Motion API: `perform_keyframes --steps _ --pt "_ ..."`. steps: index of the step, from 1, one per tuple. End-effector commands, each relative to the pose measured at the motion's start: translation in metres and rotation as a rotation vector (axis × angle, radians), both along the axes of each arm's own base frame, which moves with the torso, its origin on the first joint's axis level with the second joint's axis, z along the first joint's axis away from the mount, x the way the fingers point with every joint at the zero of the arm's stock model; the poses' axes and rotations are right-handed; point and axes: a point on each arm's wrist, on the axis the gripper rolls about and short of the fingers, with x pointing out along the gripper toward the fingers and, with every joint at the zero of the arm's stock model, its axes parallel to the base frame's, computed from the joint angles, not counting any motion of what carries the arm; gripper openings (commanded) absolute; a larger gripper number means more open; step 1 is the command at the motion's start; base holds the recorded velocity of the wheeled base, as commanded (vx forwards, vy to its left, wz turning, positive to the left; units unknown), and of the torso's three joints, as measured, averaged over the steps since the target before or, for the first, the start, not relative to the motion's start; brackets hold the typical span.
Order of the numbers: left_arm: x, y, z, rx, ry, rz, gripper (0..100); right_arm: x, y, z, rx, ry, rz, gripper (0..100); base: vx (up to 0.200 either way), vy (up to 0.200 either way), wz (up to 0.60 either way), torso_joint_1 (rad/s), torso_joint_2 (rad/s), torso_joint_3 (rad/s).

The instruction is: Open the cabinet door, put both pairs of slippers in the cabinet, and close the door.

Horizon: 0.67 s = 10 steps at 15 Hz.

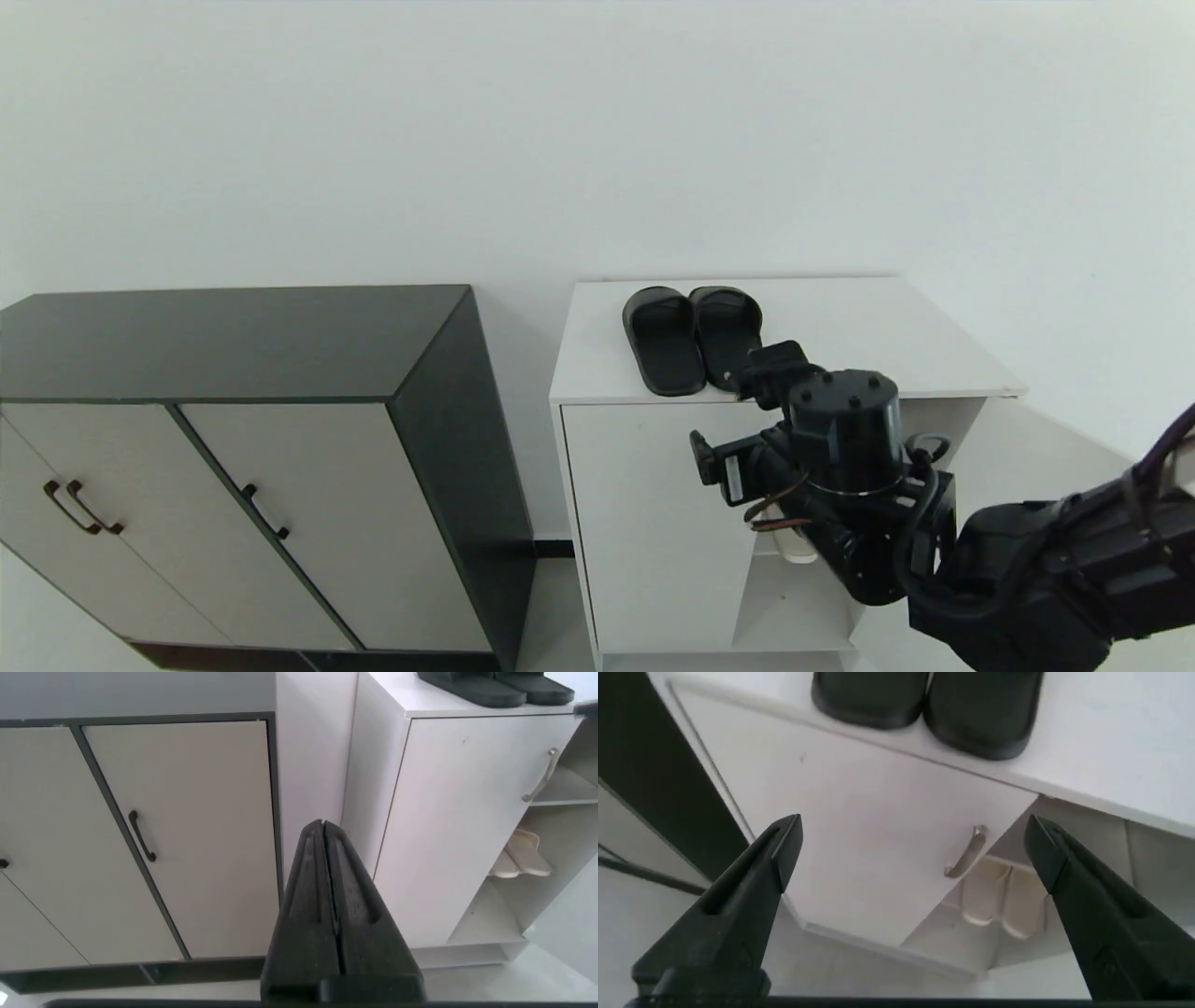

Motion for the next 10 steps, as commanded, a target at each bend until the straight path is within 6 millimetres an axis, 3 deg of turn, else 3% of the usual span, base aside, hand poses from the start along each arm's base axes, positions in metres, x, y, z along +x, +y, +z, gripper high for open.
perform_keyframes --steps 1,5,10 --pt "0.0 0.0 0.0 0.0 0.0 0.001 0 -0.0002 0.0027 0.0478 0.15 -0.029 -0.055 100 0.0 0.0 0.0 0.0 0.0 0.0" --pt "0.0 0.0 0.0 -0.002 0.0 0.001 0 0.0027 0.0048 0.0476 0.156 -0.005 -0.097 100 0.0 0.0 0.0 0.0 0.0 0.0" --pt "0.0 0.0 0.0 -0.002 0.0 -0.001 0 0.0033 0.0055 0.0434 0.147 0.003 -0.099 100 0.2 0.0 0.0 0.0 0.0 0.005"
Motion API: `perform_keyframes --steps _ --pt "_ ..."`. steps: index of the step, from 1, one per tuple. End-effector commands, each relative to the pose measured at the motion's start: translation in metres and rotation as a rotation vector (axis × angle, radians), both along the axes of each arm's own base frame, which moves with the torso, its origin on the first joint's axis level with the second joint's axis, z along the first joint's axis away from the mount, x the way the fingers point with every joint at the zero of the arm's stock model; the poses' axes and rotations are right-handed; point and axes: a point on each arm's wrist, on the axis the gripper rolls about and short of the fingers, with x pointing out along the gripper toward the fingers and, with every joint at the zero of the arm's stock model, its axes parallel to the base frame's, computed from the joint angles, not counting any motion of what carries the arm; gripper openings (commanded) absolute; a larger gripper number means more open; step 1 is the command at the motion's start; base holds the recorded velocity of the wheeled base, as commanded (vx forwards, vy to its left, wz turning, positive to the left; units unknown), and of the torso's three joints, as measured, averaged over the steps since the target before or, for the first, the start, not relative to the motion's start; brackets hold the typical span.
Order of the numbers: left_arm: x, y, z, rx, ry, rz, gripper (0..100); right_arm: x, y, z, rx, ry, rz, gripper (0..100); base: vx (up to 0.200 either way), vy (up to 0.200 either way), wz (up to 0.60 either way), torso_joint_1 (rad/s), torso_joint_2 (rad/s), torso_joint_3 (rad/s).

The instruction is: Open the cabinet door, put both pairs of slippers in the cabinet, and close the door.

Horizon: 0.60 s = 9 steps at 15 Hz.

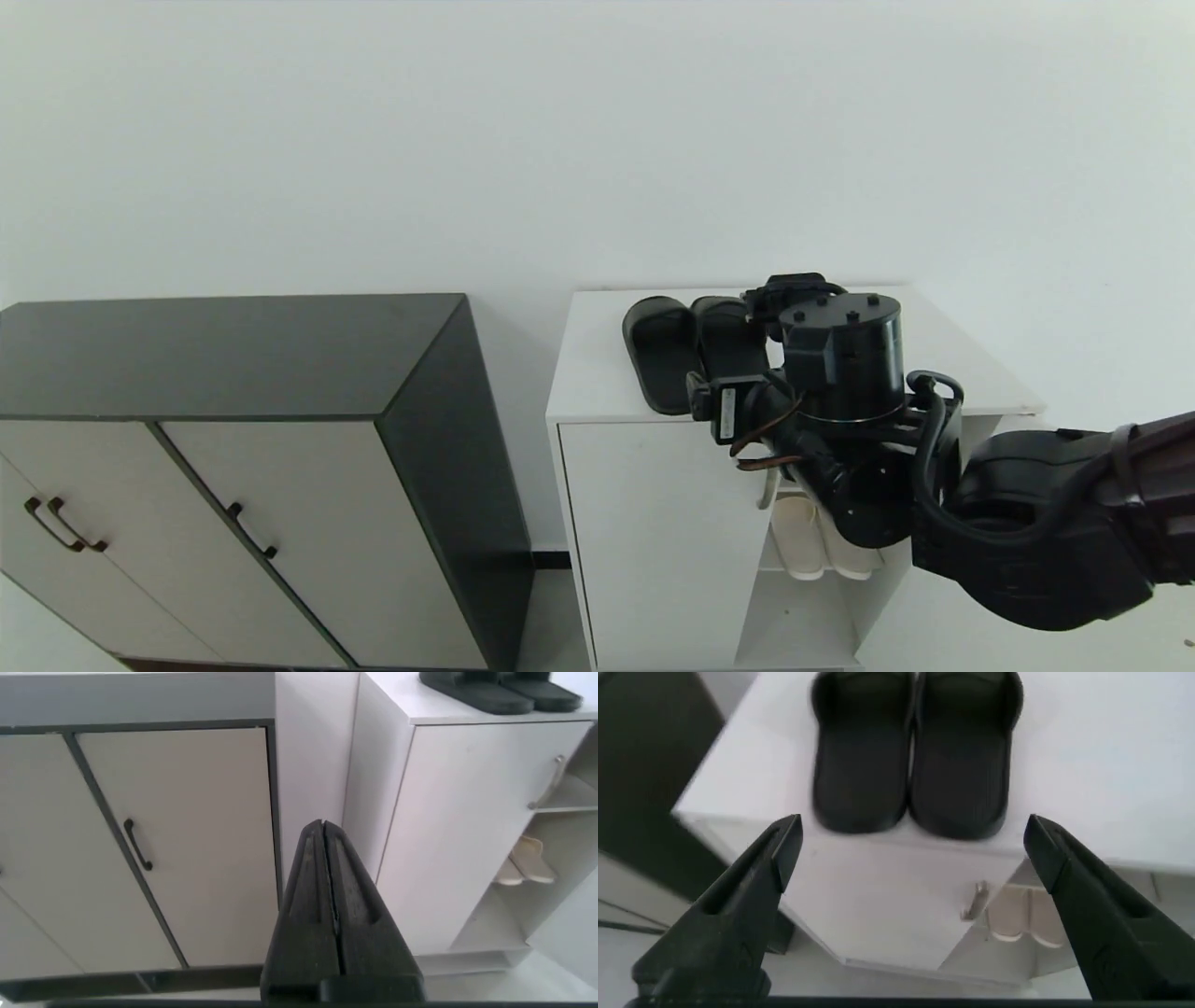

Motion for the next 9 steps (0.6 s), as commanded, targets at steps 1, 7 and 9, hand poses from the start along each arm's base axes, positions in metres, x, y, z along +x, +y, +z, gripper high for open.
perform_keyframes --steps 1,7,9 --pt "0.0 0.0 0.0 0.0 -0.001 0.0 0 0.0 0.0 -0.003 -0.004 0.005 0.0 100 0.2 0.0 0.0 0.012 0.0 -0.002" --pt "0.0 0.0 0.0 0.003 -0.001 -0.002 0 0.002 0.004 -0.018 -0.006 0.008 0.006 100 0.2 0.0 0.0 0.006 0.0 0.002" --pt "0.0 0.0 0.0 0.001 0.0 0.0 0 0.007 0.009 -0.024 -0.008 0.005 0.013 100 0.0 0.0 0.0 0.0 0.0 0.0"
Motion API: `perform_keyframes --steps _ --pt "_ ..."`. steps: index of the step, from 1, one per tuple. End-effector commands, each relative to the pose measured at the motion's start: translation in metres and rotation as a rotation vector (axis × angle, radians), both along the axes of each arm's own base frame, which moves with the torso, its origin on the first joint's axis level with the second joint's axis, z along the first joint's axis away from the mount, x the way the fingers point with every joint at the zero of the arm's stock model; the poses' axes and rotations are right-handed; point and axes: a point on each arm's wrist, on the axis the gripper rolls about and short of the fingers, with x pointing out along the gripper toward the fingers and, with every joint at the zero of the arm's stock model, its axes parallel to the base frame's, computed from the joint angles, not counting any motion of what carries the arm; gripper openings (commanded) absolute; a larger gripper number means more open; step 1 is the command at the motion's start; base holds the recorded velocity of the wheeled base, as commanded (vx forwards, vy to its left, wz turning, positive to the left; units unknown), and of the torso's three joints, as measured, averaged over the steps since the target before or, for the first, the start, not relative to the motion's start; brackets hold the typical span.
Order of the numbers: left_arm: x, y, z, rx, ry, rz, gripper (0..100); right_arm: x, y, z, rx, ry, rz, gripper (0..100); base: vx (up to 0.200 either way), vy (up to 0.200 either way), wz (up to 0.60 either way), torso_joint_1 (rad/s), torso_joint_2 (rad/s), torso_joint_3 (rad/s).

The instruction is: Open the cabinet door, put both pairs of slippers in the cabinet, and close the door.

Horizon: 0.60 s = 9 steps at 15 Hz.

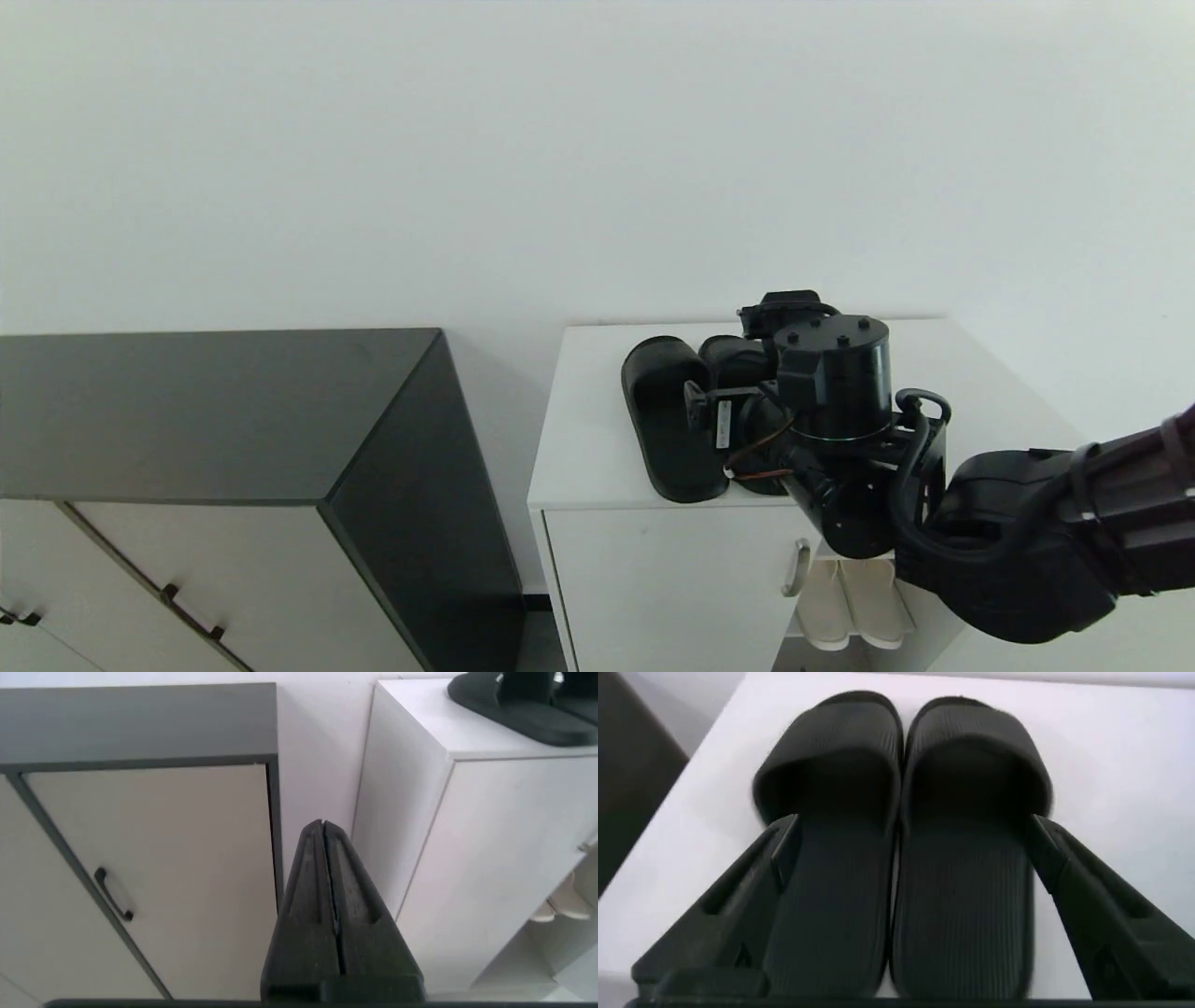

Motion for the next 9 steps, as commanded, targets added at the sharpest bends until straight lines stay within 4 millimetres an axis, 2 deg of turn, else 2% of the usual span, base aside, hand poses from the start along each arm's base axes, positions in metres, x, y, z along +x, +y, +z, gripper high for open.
perform_keyframes --steps 1,5,9 --pt "0.0 0.0 0.0 0.0 0.0 -0.001 0 0.007 0.008 -0.013 -0.023 0.02 0.017 100 0.0 0.0 0.0 0.0 0.0 0.0" --pt "0.0 0.0 0.0 -0.003 0.002 0.001 0 0.012 0.012 -0.019 -0.023 0.038 0.066 100 0.0 0.0 0.0 0.0 0.0 0.0" --pt "0.0 0.0 0.0 -0.003 0.0 0.002 0 0.029 0.014 -0.031 -0.021 0.037 0.039 100 0.0 0.0 0.0 0.0 0.0 0.0"
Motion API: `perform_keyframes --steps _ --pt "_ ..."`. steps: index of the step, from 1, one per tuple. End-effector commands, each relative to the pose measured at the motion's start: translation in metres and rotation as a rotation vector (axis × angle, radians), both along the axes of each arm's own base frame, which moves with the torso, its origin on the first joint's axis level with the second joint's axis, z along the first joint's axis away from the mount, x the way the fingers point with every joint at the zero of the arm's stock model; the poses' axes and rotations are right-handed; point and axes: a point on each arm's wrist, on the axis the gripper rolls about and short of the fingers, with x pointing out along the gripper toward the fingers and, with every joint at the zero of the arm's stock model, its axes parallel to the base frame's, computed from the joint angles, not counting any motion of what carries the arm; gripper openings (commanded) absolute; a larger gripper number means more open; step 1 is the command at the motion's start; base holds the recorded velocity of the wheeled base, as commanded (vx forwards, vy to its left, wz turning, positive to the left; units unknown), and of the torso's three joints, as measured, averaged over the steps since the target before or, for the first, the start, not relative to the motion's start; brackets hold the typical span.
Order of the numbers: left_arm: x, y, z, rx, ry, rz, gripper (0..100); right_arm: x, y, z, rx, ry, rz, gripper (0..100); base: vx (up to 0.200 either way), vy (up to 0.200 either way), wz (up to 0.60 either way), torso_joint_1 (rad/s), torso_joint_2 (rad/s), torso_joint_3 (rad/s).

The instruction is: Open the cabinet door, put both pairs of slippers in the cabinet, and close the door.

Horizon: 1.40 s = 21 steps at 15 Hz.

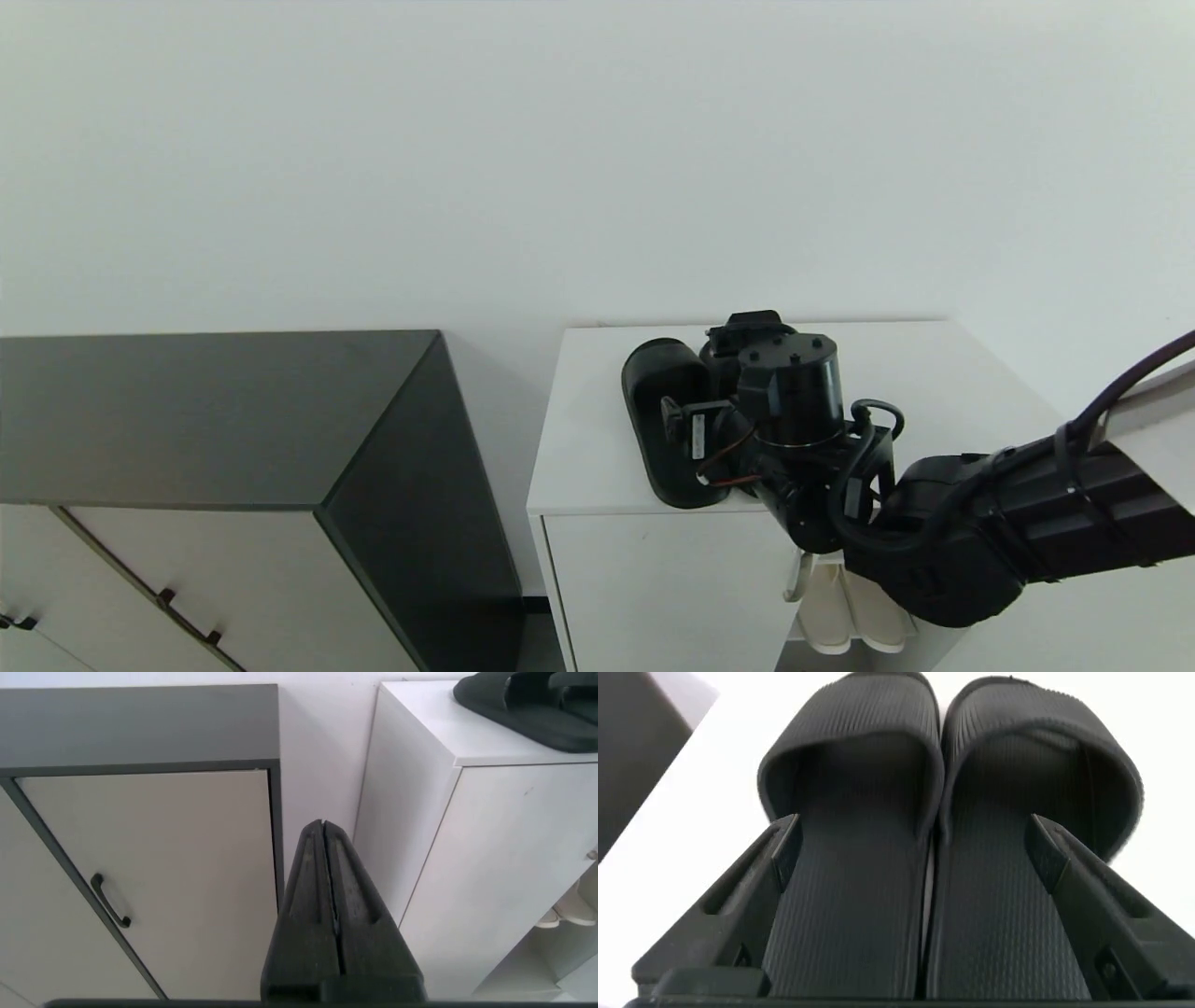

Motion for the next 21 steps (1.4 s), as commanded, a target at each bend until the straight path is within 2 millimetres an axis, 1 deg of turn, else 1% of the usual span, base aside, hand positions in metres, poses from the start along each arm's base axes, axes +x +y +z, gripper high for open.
perform_keyframes --steps 1,4,8,11,14,15,19,21 --pt "0.0 0.0 0.0 0.001 0.0 0.001 0 0.01 0.003 -0.014 -0.015 0.012 -0.011 100 0.0 0.0 0.0 0.0 0.0 0.0" --pt "0.0 0.0 0.0 0.001 0.0 -0.001 0 0.024 0.002 -0.02 -0.027 -0.015 -0.011 100 0.0 0.0 0.0 0.0 0.0 0.0" --pt "0.0 0.0 0.0 0.001 0.0 -0.001 0 0.042 0.004 -0.02 -0.018 -0.032 -0.032 100 0.0 0.0 0.0 0.0 0.0 0.0" --pt "0.0 0.0 0.0 0.001 0.0 -0.001 0 0.048 0.006 -0.019 -0.014 -0.041 -0.037 100 0.0 0.0 0.0 0.0 0.0 0.0" --pt "0.0 0.0 0.0 0.001 0.0 -0.001 0 0.055 0.007 -0.023 -0.022 -0.045 -0.046 100 0.0 0.0 0.0 0.0 0.0 0.0" --pt "0.0 0.0 0.0 -0.001 0.0 -0.001 0 0.059 0.008 -0.023 -0.02 -0.049 -0.049 0 0.0 0.0 0.0 0.0 0.0 0.0" --pt "0.0 0.0 0.0 0.001 0.0 -0.002 0 0.061 0.01 -0.025 -0.017 -0.051 -0.05 0 0.0 0.0 0.0 0.0 0.0 0.0" --pt "0.0 0.0 0.0 0.001 0.0 -0.002 0 0.059 0.01 -0.022 -0.012 -0.057 -0.051 0 0.0 0.0 0.0 0.0 0.0 0.0"
